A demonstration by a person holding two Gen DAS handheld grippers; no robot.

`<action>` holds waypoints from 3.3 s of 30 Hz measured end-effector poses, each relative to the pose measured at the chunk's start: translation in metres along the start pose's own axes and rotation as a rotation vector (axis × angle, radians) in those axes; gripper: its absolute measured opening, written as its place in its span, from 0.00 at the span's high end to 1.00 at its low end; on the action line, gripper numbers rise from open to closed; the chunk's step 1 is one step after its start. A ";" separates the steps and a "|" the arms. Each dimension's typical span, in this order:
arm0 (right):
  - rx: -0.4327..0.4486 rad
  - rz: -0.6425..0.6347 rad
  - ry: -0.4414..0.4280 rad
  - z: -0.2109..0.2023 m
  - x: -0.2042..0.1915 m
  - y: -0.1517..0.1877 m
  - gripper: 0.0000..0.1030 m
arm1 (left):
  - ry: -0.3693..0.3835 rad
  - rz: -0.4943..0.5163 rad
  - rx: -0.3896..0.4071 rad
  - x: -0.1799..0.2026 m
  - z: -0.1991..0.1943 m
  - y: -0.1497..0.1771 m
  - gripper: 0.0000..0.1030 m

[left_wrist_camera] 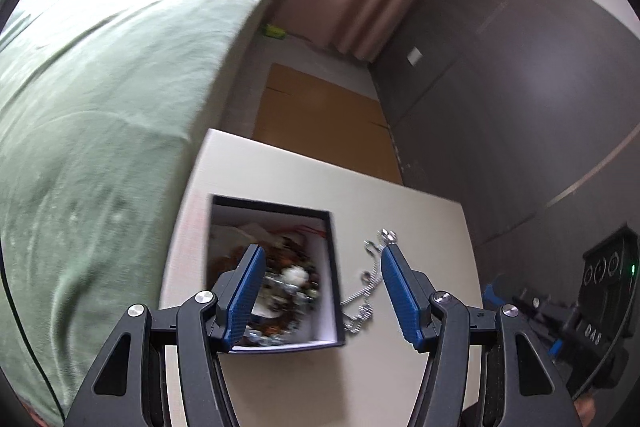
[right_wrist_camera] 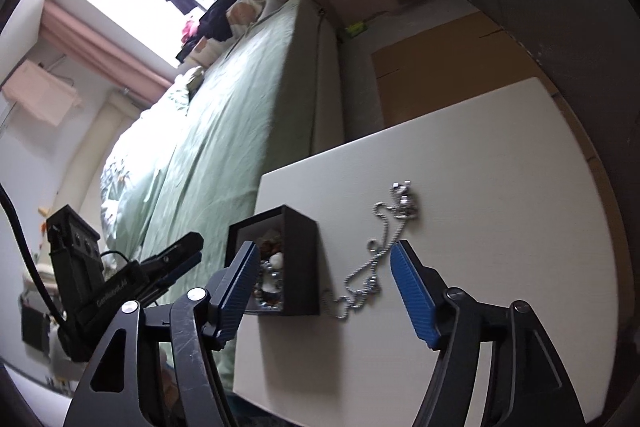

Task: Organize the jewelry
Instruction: 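Reach the left tool to the silver chain pendant and grasp it, then lift the silver chain high off the table with the left tool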

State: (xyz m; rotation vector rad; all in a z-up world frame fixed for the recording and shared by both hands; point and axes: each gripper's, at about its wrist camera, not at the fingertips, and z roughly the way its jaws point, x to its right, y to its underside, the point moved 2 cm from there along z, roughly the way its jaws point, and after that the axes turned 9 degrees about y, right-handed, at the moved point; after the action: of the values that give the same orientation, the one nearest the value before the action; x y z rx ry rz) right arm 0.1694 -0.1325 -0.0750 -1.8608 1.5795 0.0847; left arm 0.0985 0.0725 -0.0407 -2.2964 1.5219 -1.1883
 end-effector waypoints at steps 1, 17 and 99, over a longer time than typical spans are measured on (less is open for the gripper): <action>0.001 0.010 0.009 -0.002 0.006 -0.001 0.33 | 0.004 0.018 -0.010 0.008 0.004 0.002 0.41; -0.022 0.153 0.144 -0.018 0.077 -0.018 0.33 | -0.080 0.141 -0.202 0.074 0.083 0.003 0.41; -0.116 -0.031 0.081 0.035 0.028 -0.009 0.59 | -0.158 0.438 0.169 0.184 -0.139 -0.083 0.90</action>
State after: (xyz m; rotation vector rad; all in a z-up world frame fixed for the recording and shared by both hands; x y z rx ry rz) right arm 0.1976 -0.1381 -0.1106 -2.0005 1.6300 0.0901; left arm 0.0962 0.0003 0.1937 -1.7775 1.6755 -0.9501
